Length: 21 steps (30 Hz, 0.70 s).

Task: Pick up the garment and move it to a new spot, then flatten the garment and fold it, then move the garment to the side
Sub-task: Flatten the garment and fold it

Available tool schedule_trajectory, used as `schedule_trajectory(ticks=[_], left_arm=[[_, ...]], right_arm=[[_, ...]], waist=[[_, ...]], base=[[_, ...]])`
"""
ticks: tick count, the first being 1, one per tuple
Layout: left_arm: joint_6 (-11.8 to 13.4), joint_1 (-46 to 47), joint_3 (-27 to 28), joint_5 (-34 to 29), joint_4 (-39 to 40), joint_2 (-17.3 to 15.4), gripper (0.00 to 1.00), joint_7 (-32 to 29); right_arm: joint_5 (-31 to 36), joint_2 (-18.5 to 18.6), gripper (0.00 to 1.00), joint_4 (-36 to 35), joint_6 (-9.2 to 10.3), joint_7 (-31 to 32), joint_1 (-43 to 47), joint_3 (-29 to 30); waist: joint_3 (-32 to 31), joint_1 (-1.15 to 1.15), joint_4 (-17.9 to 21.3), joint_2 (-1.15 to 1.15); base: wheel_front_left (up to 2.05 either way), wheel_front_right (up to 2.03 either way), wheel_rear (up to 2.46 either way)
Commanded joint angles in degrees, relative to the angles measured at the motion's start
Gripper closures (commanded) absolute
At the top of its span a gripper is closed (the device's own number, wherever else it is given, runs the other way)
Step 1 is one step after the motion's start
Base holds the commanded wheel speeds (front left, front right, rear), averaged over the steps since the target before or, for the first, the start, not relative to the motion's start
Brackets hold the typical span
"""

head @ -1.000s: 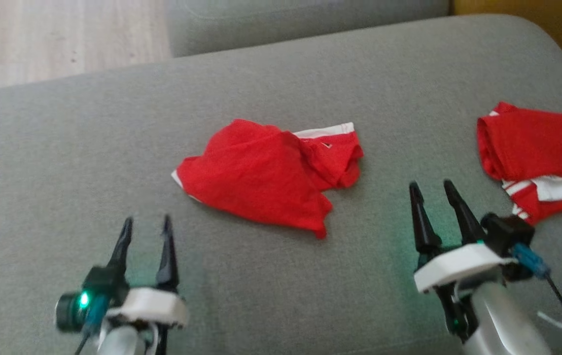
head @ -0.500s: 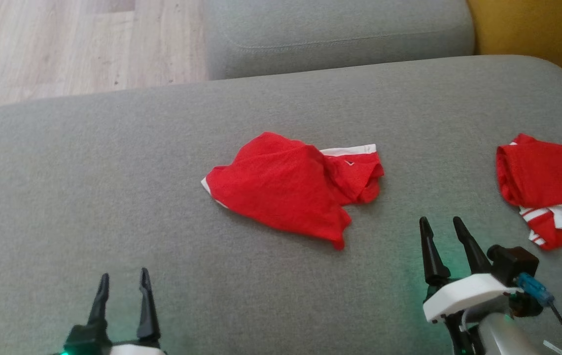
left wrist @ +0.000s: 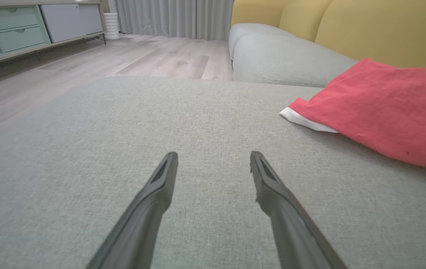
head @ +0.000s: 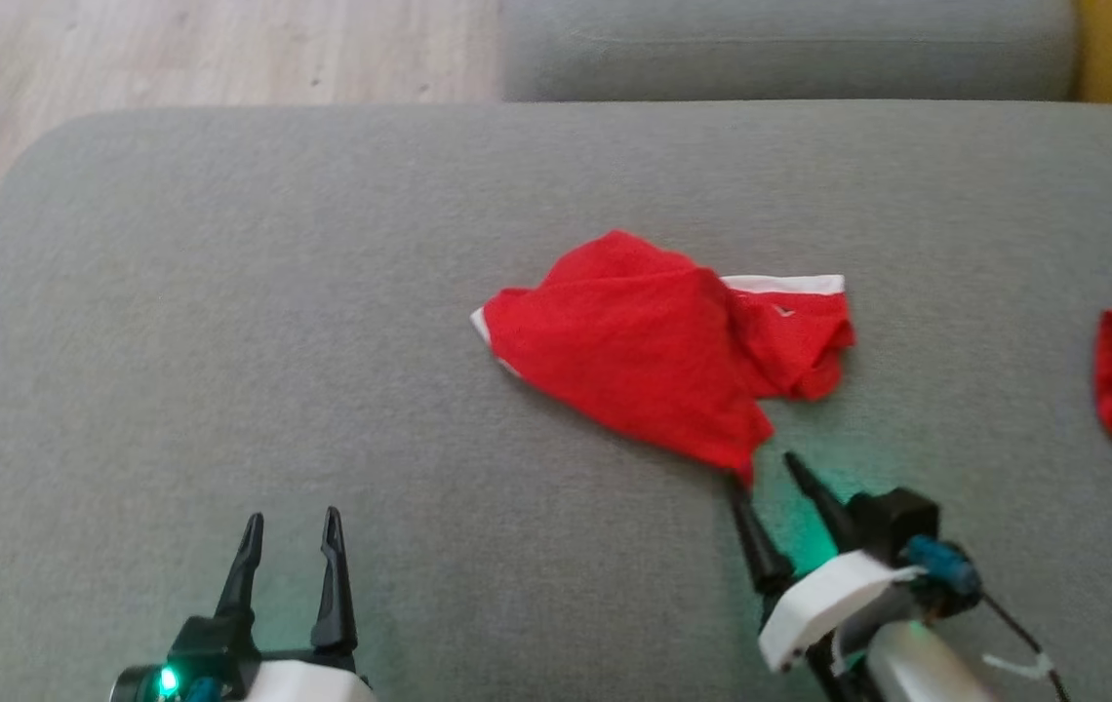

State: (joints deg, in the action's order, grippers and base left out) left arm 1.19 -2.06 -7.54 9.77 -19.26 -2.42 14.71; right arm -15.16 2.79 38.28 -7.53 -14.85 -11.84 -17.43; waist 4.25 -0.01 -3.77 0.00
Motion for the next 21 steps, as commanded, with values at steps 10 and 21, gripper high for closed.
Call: schedule_trajectory(ticks=[10, 21], left_arm=[[0.25, 3.11, 0.38, 0.83, 1.42, -0.46, 0.0, 0.29], [-0.23, 2.76, -0.71, 1.45, 0.83, -0.46, 0.0, 0.29]], right_arm=[[3.43, 0.09, 1.0, 2.05, 0.04, -0.15, -3.97, -1.65], [-4.7, 0.09, 1.0, -19.18, 0.04, -0.15, -11.26, -14.44]], waist=[[2.16, 0.01, -3.81, 0.0], [-1.22, 0.01, -5.11, 0.0]], base=[[0.0, 0.0, 0.0], [0.0, 0.0, 0.0]])
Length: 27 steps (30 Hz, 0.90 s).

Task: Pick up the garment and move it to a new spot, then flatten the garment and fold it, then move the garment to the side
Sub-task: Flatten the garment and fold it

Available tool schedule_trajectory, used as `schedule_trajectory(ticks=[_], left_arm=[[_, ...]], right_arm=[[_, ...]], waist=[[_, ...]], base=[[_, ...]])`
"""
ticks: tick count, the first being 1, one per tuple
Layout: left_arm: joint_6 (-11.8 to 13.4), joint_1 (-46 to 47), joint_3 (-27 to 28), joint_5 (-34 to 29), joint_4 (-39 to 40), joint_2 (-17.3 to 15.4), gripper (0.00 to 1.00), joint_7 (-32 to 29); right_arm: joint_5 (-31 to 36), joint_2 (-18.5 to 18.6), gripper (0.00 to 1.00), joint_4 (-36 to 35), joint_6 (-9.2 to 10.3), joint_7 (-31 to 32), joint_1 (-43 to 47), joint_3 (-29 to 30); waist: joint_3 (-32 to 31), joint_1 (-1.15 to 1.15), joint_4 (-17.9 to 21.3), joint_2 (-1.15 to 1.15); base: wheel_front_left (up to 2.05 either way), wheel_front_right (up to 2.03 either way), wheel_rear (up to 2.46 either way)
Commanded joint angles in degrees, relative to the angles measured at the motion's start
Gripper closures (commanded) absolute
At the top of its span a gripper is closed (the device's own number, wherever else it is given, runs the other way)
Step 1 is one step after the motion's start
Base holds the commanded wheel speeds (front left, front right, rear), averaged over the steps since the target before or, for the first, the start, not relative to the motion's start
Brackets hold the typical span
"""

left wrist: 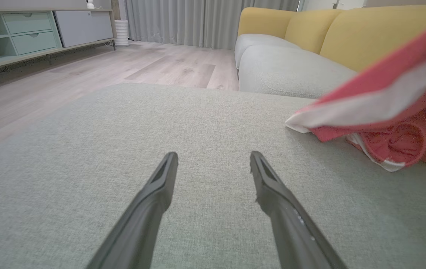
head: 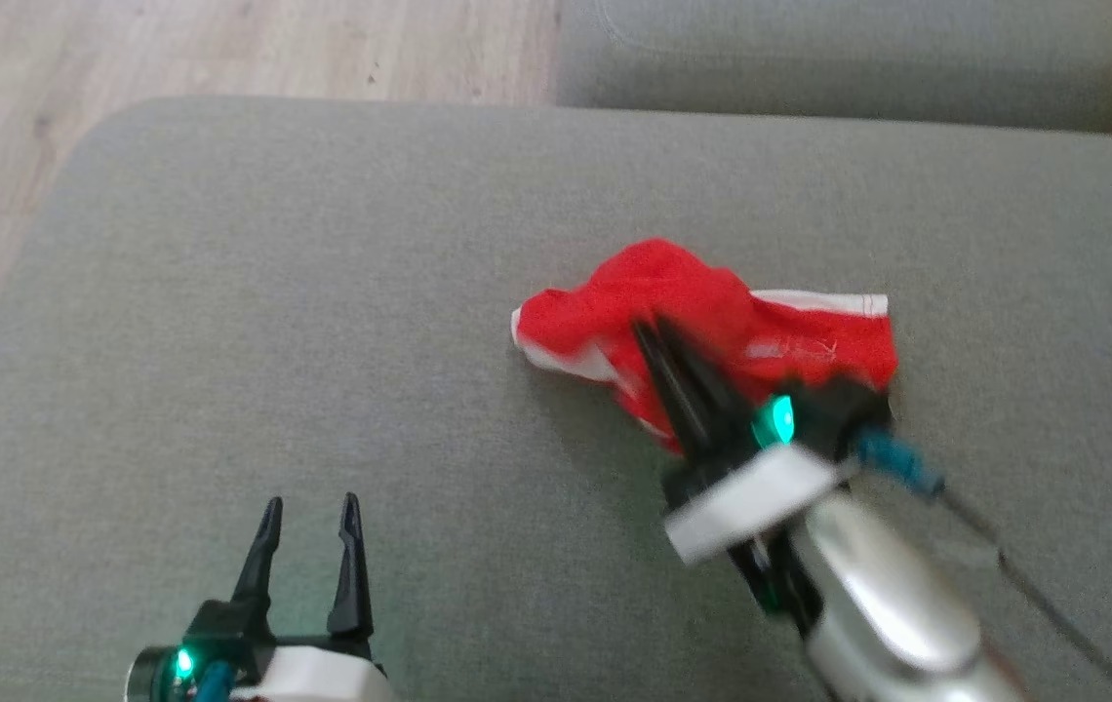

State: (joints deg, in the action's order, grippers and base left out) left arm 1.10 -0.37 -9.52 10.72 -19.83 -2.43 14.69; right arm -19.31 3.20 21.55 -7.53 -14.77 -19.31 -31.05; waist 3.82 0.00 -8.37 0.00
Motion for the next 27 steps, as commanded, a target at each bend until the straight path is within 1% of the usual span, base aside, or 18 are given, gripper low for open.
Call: schedule_trajectory(ticks=[1, 3, 4, 7, 9, 12, 14, 17, 18, 19, 21, 23, 25, 27], left_arm=[[-0.26, 0.86, 1.08, 0.49, 1.15, -0.45, 0.0, 0.3], [-0.43, 0.3, 0.74, 0.53, 0.76, -0.45, 0.0, 0.3], [-0.48, -0.03, 0.64, 0.52, 0.59, -0.45, 0.0, 0.3], [-0.7, -1.03, 0.47, 0.24, 0.24, -0.45, 0.0, 0.3], [-0.69, -1.78, 0.84, 0.05, 0.03, -0.45, 0.0, 0.3], [-0.65, -2.63, 1.49, 0.22, 0.18, -0.45, 0.0, 0.3], [-0.57, -2.82, 1.48, 0.56, 0.36, -0.45, 0.0, 0.3], [-0.47, -2.43, 0.75, 1.2, 0.4, -0.45, 0.0, 0.3], [-0.48, -2.11, 0.36, 1.27, 0.31, -0.45, 0.0, 0.3], [-0.53, -1.72, -0.07, 1.3, 0.14, -0.45, 0.0, 0.3], [-0.58, -0.68, -0.99, 1.4, -0.17, -0.45, 0.0, 0.3], [-0.57, 0.47, -1.78, 1.46, -0.29, -0.45, 0.0, 0.3], [-0.48, 1.25, -2.17, 1.47, -0.18, -0.45, 0.0, 0.3], [-0.4, 1.46, -2.16, 1.46, -0.12, -0.45, 0.0, 0.3]], right_arm=[[-2.61, -0.32, 1.0, -4.18, 0.04, -0.23, -5.78, -1.93], [-6.38, -0.32, 1.0, -6.95, 0.04, -0.23, -10.08, -2.99], [-8.03, -0.32, 1.0, -7.93, 0.04, -0.23, -12.13, -2.64], [-12.12, -0.32, 1.0, -8.72, 0.04, -0.23, -16.94, 1.0], [-12.99, -0.32, 1.0, -7.38, 0.04, -0.23, -18.95, 4.06], [-11.6, -0.32, 1.0, -2.63, 0.04, -0.23, -19.6, 8.83], [-9.58, -0.32, 1.0, 2.02, 0.04, -0.23, -18.62, 12.57], [-3.58, -0.28, 1.0, 11.17, 0.04, -0.23, -16.88, 19.16], [-1.22, 0.32, 0.41, 14.52, 0.04, -0.23, -16.43, 21.47], [2.16, 1.76, 0.0, 18.08, 0.04, -0.23, -16.03, 23.17], [7.23, 4.11, 0.0, 24.96, 0.04, -0.23, -15.03, 28.96], [12.07, 5.63, 0.0, 28.64, 0.04, -0.23, -13.91, 34.27], [15.33, 5.21, 0.0, 29.32, 0.04, -0.23, -12.68, 37.91], [16.6, 4.53, 0.0, 28.88, 0.04, -0.23, -11.97, 38.8]], waist=[[-1.35, 0.0, -0.87, 0.0], [-2.35, 0.0, -1.73, 0.0], [-2.77, 0.0, -2.18, 0.0], [-3.65, 0.0, -3.31, 0.0], [-4.0, 0.0, -3.66, 0.0], [-3.8, 0.0, -3.63, 0.0], [-3.14, 0.0, -3.42, 0.0], [-1.68, 0.0, -2.96, 0.0], [-1.15, 0.0, -2.83, 0.0], [-0.63, 0.0, -2.74, 0.0], [0.32, 0.0, -2.8, 0.0], [1.13, 0.0, -2.89, 0.0], [1.79, 0.0, -2.69, 0.0], [2.0, 0.0, -2.43, 0.0]], base=[[0.0, 0.0, 0.0], [0.0, 0.0, 0.0], [0.0, 0.0, 0.0], [0.0, 0.0, 0.0], [0.0, 0.0, 0.0], [0.0, 0.0, 0.0], [0.0, 0.0, 0.0], [0.0, 0.0, 0.0], [0.0, 0.0, 0.0], [0.0, 0.0, 0.0], [0.0, 0.0, 0.0], [0.0, 0.0, 0.0], [0.0, 0.0, 0.0], [0.0, 0.0, 0.0]])
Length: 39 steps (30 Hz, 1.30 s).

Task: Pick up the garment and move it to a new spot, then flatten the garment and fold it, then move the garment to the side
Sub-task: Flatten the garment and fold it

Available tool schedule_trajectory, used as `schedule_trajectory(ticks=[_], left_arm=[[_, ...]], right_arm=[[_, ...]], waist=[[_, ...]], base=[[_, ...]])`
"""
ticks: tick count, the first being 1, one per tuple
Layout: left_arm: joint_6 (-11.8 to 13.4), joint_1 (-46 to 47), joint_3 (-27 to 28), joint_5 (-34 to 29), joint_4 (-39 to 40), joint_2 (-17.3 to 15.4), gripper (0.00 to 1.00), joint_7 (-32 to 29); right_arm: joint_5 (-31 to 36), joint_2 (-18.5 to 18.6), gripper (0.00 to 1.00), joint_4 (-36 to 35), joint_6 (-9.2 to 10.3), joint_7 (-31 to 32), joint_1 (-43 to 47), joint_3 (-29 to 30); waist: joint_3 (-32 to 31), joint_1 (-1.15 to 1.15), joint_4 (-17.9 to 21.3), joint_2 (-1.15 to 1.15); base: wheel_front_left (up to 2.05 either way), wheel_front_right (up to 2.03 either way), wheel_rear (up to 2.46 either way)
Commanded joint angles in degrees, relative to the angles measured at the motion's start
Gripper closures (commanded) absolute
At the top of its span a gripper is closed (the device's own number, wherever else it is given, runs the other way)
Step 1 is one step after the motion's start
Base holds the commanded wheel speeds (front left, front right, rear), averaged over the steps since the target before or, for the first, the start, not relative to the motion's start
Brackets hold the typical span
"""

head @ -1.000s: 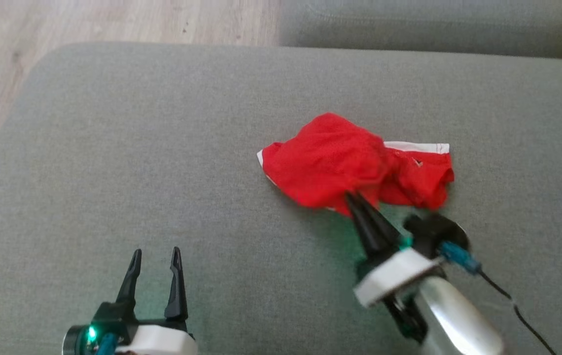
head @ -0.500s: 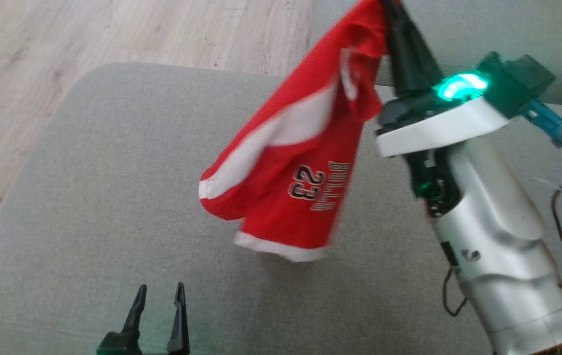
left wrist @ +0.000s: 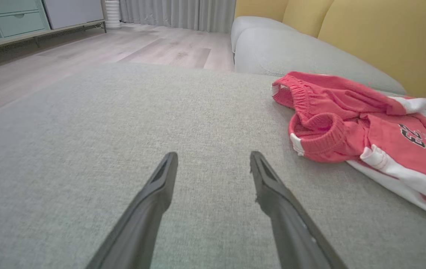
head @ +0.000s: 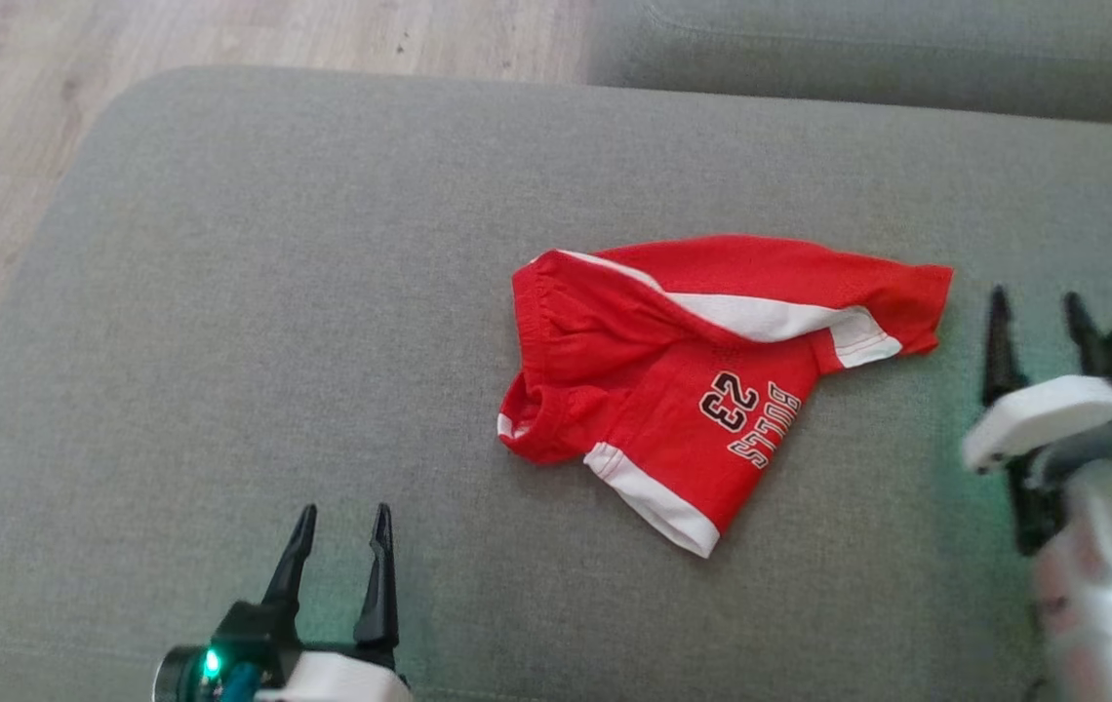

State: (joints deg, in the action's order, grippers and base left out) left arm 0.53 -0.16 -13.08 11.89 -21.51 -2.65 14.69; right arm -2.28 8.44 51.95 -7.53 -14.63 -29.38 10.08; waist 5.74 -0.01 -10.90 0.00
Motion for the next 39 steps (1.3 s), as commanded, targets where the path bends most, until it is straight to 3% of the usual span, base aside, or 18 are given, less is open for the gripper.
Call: schedule_trajectory(ticks=[1, 4, 7, 12, 17, 22, 31, 34, 35, 38, 39], left_arm=[[0.28, 1.35, 1.46, 0.25, 1.57, -0.23, 0.0, 0.3], [0.44, 1.26, 1.61, 0.34, 1.34, -0.23, 0.0, 0.3], [0.48, 1.2, 1.41, 0.61, 0.99, -0.23, 0.0, 0.3], [0.42, 1.52, 0.59, 1.07, 0.61, -0.23, 0.0, 0.3], [0.39, 1.49, -0.38, 1.33, 0.48, -0.22, 0.0, 0.3], [0.51, 1.3, -0.76, 1.48, 0.25, -0.22, 0.0, 0.3], [0.74, 0.69, -0.53, 1.6, 0.42, -0.22, 0.0, 0.3], [0.88, 0.77, -0.59, 1.8, 0.55, -0.22, 0.0, 0.3], [0.93, 0.84, -0.65, 1.89, 0.59, -0.22, 0.0, 0.3], [1.01, 1.06, -0.88, 2.03, 0.74, -0.22, 0.0, 0.3], [1.01, 1.14, -0.93, 2.07, 0.74, -0.22, 0.0, 0.3]], right_arm=[[0.37, -1.52, 0.0, -2.25, 0.04, -0.37, -1.16, -1.59], [1.32, -3.89, 0.0, -5.75, 0.04, -0.37, 1.25, -2.94], [-0.01, -5.19, 0.0, -10.36, 0.04, -0.37, 4.08, -9.45], [-7.3, -5.53, 0.0, -17.09, 0.04, -0.37, 9.54, -28.76], [-14.0, -5.55, 0.0, -16.5, 0.04, -0.37, 11.08, -44.7], [-12.88, -5.56, 0.0, -10.96, 0.04, -0.37, 8.23, -47.82], [-9.41, -5.56, 0.01, -6.62, 0.04, -0.37, 6.47, -46.18], [-9.47, -5.56, 0.31, -6.55, 0.04, -0.37, 6.69, -45.71], [-9.53, -5.56, 0.51, -6.58, 0.04, -0.37, 6.78, -45.49], [-9.68, -5.56, 0.61, -6.61, 0.04, -0.37, 7.02, -45.16], [-9.98, -5.56, 0.74, -6.66, 0.04, -0.37, 7.11, -44.9]], waist=[[0.22, 0.01, 0.41, 0.0], [0.22, 0.01, 1.22, 0.0], [0.03, 0.01, 1.76, 0.0], [-0.47, 0.01, 1.63, 0.0], [-0.35, 0.01, -0.15, 0.0], [0.17, 0.01, -2.55, 0.0], [0.7, 0.01, -4.63, 0.0], [0.79, 0.01, -4.5, 0.0], [0.8, 0.01, -4.38, 0.0], [0.81, 0.01, -3.83, 0.0], [0.83, 0.01, -3.68, 0.0]], base=[[0.0, 0.0, 0.0], [0.0, 0.0, 0.0], [0.0, 0.0, 0.0], [0.0, 0.0, 0.0], [0.0, 0.0, 0.0], [0.0, 0.0, 0.0], [0.0, 0.0, 0.0], [0.0, 0.0, 0.0], [0.0, 0.0, 0.0], [0.0, 0.0, 0.0], [0.0, 0.0, 0.0]])
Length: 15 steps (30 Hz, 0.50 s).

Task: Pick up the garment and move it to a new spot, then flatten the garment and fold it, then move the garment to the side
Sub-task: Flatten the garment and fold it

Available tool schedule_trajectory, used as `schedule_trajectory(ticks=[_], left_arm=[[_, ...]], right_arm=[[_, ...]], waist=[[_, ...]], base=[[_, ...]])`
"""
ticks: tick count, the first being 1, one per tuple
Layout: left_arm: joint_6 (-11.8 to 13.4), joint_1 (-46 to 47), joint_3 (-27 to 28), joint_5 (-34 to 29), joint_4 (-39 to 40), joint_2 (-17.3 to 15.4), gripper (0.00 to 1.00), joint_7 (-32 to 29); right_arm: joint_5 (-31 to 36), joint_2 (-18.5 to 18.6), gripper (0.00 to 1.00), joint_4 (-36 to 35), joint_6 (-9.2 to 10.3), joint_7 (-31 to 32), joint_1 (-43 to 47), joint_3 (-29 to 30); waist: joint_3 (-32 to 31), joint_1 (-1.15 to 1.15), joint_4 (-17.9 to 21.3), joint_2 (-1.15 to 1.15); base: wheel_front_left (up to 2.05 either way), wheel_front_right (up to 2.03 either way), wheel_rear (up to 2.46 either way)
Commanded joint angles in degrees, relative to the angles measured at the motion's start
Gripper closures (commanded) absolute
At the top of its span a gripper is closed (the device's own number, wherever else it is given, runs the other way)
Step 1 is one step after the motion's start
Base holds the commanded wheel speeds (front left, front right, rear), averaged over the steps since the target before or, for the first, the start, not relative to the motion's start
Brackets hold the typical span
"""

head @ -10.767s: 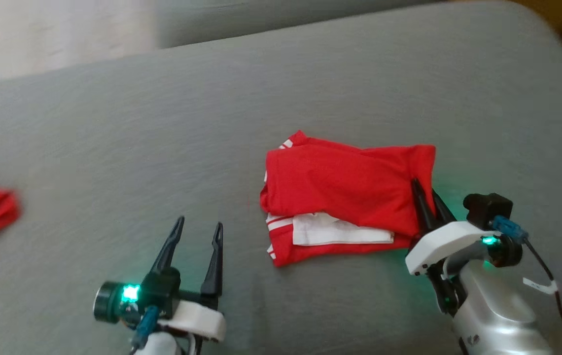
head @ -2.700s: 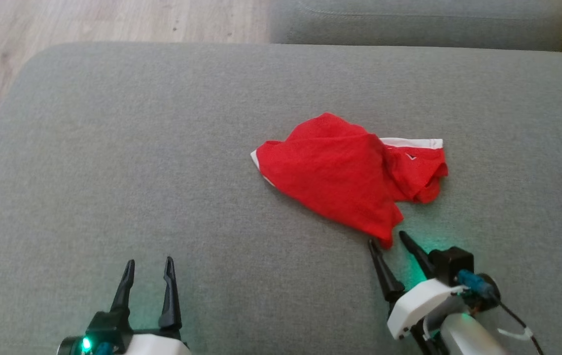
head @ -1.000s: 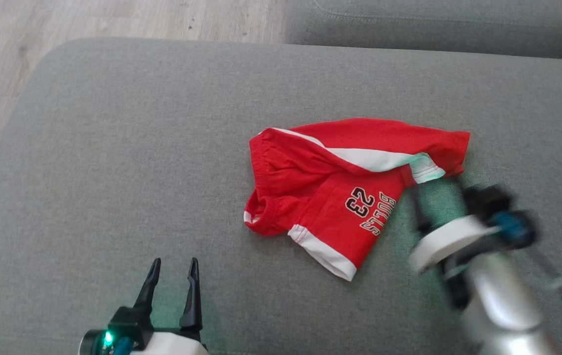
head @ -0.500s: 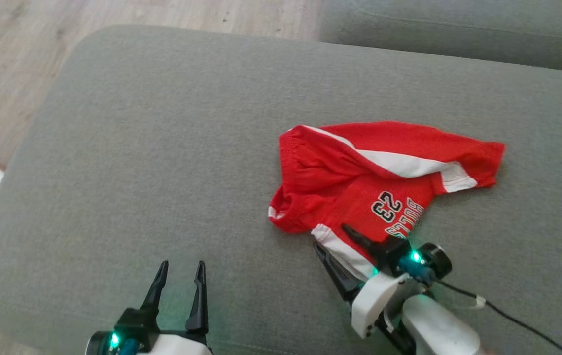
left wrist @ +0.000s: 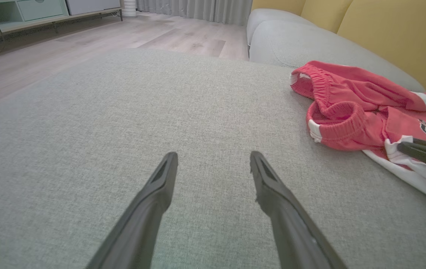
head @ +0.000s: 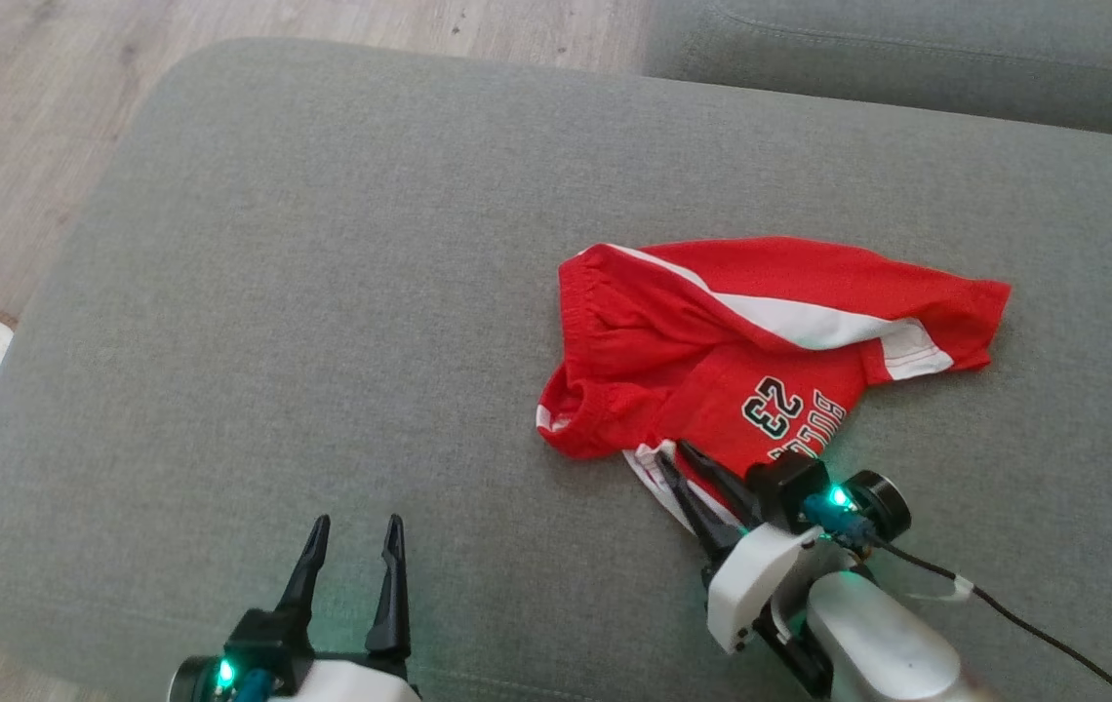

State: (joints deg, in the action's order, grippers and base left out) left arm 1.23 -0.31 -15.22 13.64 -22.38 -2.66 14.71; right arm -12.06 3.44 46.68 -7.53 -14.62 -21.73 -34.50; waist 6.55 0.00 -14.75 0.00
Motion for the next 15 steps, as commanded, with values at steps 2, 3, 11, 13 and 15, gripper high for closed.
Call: schedule_trajectory(ticks=[2, 3, 11, 13, 15], left_arm=[[0.28, 1.46, 1.24, 0.29, 1.62, -0.21, 0.0, 0.29], [0.29, 1.51, 1.33, 0.26, 1.7, -0.21, 0.0, 0.29], [-0.02, 0.17, 2.95, -0.71, 2.0, -0.21, 0.0, 0.29], [-0.22, -0.33, 3.49, -0.9, 2.09, -0.21, 0.0, 0.29], [-0.43, -0.61, 3.79, -1.03, 2.2, -0.21, 0.0, 0.29]], right_arm=[[-0.54, -0.56, 1.0, -2.23, 0.04, -0.38, -0.45, -0.07], [-1.02, -0.56, 1.0, -3.17, 0.04, -0.38, -0.34, 0.26], [-4.85, -0.56, 1.0, -15.75, 0.04, -0.38, 4.9, 16.45], [-4.18, -0.56, 1.0, -17.79, 0.04, -0.38, 7.45, 21.58], [-2.91, -0.56, 1.0, -18.94, 0.04, -0.38, 9.87, 25.69]], waist=[[-0.05, 0.0, 0.59, 0.0], [-0.07, 0.0, 0.86, 0.0], [-2.94, 0.0, 5.28, 0.0], [-3.66, 0.0, 7.02, 0.0], [-4.08, 0.0, 8.85, 0.0]], base=[[0.0, 0.0, 0.0], [0.0, 0.0, 0.0], [0.0, 0.0, 0.0], [0.0, 0.0, 0.0], [0.0, 0.0, 0.0]])
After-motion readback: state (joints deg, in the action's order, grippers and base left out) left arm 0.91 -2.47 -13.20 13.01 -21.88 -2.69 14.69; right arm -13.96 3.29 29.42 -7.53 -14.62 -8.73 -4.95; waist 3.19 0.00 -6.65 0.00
